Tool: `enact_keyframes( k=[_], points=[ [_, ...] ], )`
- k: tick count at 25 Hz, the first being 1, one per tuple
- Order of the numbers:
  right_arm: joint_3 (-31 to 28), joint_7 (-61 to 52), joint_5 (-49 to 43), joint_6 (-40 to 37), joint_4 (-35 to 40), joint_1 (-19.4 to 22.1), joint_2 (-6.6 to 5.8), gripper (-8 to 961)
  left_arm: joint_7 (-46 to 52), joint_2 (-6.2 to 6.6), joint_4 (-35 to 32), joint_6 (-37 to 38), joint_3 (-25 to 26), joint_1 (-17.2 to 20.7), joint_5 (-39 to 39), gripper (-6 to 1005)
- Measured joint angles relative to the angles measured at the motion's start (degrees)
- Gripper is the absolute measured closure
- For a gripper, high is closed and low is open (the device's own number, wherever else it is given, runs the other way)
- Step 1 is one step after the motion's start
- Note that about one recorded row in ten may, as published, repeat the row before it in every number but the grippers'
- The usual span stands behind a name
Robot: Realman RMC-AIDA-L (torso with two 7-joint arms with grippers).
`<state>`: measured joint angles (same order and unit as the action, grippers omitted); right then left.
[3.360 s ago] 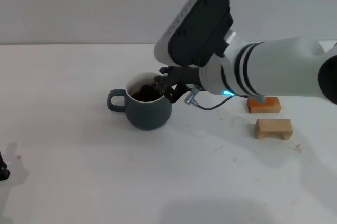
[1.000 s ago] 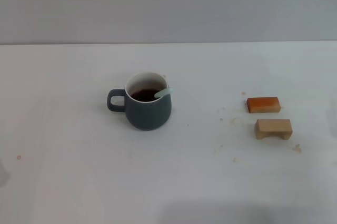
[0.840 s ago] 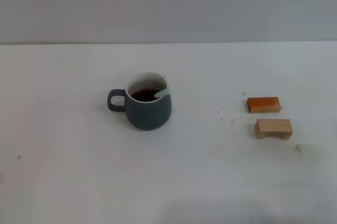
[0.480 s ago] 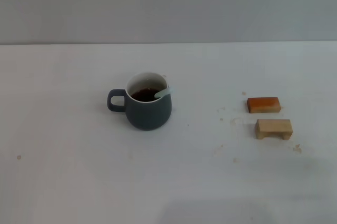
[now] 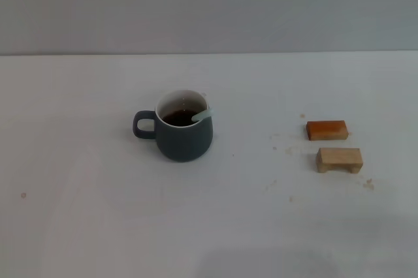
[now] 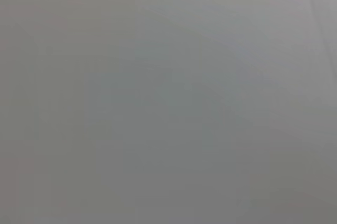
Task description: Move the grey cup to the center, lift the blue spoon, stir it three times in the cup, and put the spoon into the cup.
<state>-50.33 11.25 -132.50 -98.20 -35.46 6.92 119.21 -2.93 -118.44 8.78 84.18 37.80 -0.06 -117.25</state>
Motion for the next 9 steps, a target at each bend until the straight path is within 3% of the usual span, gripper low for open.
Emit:
enact_keyframes(
  k=[5,9],
  points=[
    [3.0,0.01,0.0,-7.1,3.23,0.39,0.1,179,1.15,0.03,0.07,-0.52,0.7,0.25,0.12,1001],
    [3.29,-0.51,1.64,-7.19,4.1,0.0,-0.15,179,1.19,-0.03,0.18,-0.95,1.23,-0.22,0.2,1001]
  ],
)
